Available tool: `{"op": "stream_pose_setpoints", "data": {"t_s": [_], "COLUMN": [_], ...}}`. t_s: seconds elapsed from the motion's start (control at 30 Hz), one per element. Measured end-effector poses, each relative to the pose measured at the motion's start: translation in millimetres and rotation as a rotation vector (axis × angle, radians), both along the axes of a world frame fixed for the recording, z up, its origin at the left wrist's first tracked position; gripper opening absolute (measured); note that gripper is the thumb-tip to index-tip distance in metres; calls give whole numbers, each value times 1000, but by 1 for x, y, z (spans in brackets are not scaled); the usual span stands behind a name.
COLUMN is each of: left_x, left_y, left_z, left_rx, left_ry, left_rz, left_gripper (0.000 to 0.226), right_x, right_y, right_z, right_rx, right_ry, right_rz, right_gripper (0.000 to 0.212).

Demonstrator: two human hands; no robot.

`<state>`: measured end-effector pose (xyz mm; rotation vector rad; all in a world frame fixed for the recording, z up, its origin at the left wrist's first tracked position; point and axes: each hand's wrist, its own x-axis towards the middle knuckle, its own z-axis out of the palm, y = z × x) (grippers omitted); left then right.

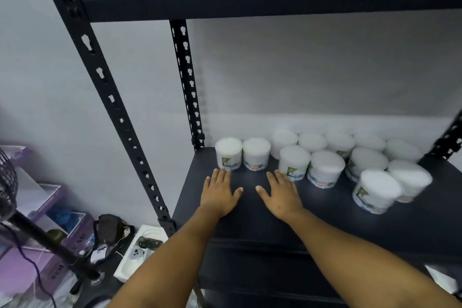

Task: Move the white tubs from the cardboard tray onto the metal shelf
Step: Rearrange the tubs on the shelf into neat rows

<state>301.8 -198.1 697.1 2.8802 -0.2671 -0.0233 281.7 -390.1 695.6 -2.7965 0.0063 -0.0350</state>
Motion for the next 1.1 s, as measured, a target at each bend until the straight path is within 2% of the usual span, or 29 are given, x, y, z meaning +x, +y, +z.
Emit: {"op": "stream_pose_setpoints", "data": {"t_s": [0.23, 0.63, 0.83, 1.1], "left_x": [-44, -129, -137, -107], "left_y": [-43, -177, -230, -286], "left_z": [16, 38, 46, 47], "left_rx": [32, 10, -8, -79], "left_ry": [31, 22, 21, -59], "left_rz": [-4, -80, -127, -240], "left_gripper": [71, 70, 71, 70], "right_x": [-46, -141, -157, -135], "right_y": [-50, -184, -237, -292], "right_z": [10, 30, 38, 45], "right_rx": [-20, -16, -25, -56], "right_ry": [-5, 25, -20, -92], "right_rz": [15, -30, -66, -115], "right_gripper": [75, 77, 75, 69]}}
